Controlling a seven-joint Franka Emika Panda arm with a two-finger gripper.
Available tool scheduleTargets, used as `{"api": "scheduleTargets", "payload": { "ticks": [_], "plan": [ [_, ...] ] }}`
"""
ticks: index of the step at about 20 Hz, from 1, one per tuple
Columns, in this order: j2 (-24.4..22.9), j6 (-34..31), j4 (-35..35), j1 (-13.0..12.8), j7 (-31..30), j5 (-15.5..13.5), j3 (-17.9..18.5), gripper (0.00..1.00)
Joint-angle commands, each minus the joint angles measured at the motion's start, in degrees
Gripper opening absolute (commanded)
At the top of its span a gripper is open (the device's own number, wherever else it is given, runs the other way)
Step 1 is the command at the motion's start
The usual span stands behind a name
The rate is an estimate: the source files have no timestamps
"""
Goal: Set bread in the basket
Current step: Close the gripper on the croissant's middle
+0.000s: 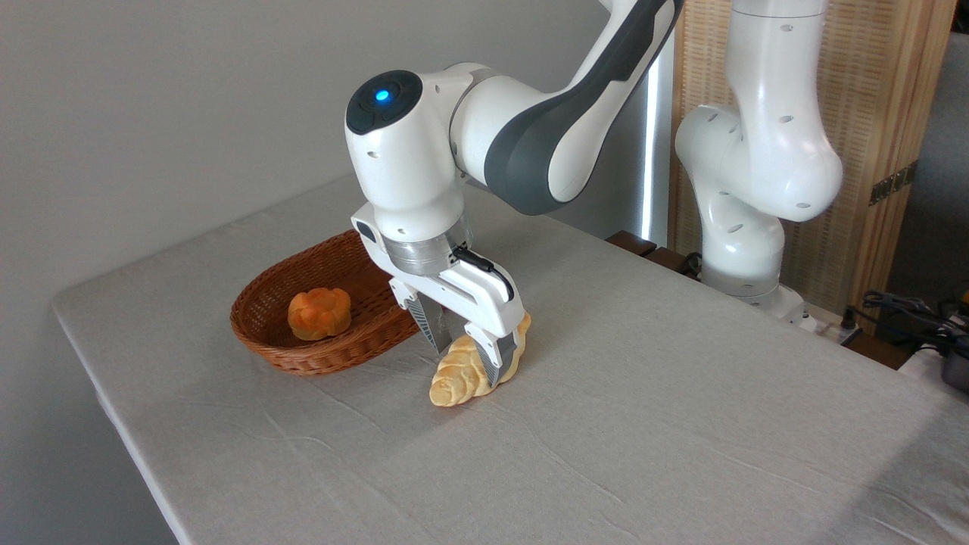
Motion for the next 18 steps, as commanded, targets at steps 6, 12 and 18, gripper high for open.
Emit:
{"api": "scheduleTargets", "payload": {
  "ticks": [6,12,18],
  "plan": [
    [0.6,0.7,0.5,-0.3,0.1,0.6,-0.2,0.54],
    [-0.5,-0.3,0.8,-0.2,0.1,0.7,0.0,0.55],
    [-0.9,-0.5,0.8,-0.1,-0.1,0.7,0.0,0.56]
  ]
}}
